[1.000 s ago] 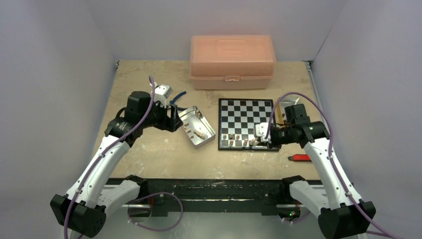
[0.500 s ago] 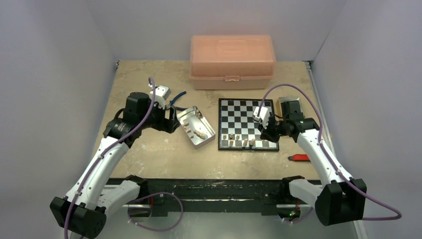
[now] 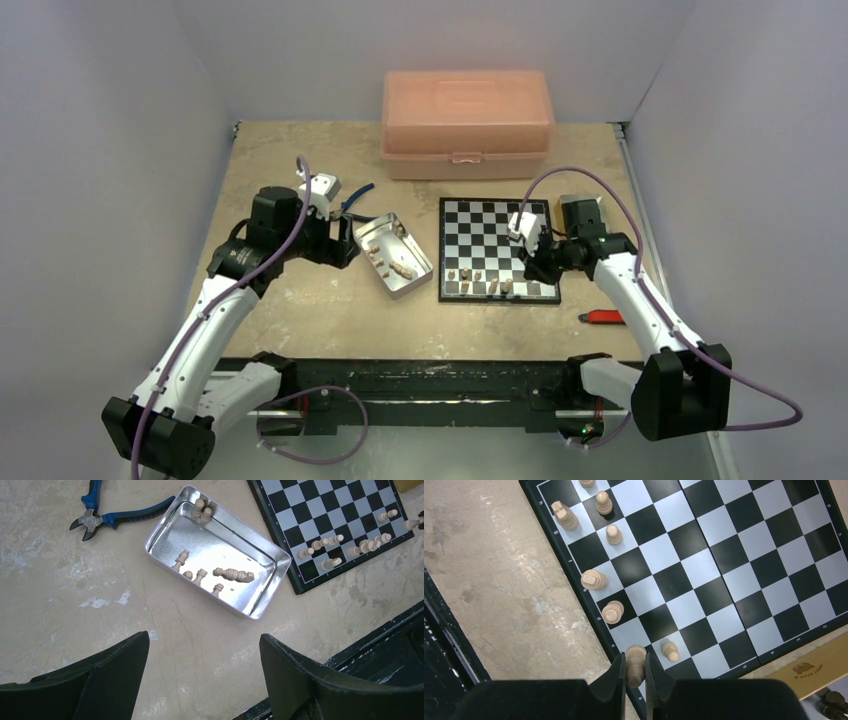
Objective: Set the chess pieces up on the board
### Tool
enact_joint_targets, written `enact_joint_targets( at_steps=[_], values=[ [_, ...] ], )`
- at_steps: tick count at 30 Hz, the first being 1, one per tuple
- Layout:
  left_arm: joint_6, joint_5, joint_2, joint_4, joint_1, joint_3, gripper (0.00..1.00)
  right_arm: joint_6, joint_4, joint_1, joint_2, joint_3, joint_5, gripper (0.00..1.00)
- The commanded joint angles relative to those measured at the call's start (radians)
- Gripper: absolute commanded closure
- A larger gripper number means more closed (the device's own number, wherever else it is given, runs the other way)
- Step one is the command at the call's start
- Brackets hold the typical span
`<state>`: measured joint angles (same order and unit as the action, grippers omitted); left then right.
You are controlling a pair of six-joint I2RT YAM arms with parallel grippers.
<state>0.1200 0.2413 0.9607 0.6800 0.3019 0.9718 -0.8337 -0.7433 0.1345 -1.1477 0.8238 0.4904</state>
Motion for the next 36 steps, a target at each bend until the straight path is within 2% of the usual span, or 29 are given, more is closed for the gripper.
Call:
enact_joint_targets(
  at_steps=[1, 3, 12, 21, 36],
  values=[
    [-0.008, 0.001, -0.011, -0.012, -0.007, -0.004, 0.19, -0.047, -0.019, -0.006, -0.005, 0.000, 0.042, 1.00],
    [-0.009, 0.001, -0.011, -0.012, -0.007, -0.004, 0.19, -0.177, -0.026, -0.005, -0.016, 0.000, 0.033, 0.99],
    [-0.009, 0.008, -0.007, -0.013, -0.010, -0.004, 0.19, -0.233, -0.024, -0.003, -0.055, -0.011, 0.077, 0.99],
    [-0.008, 0.029, -0.003, -0.016, -0.017, -0.004, 0.19, -0.236, -0.008, 0.002, -0.087, -0.035, 0.090, 0.97],
    [-0.008, 0.035, -0.004, -0.015, -0.017, -0.005, 0.19, -0.156, 0.085, 0.039, -0.129, -0.058, 0.016, 0.93]
  ],
)
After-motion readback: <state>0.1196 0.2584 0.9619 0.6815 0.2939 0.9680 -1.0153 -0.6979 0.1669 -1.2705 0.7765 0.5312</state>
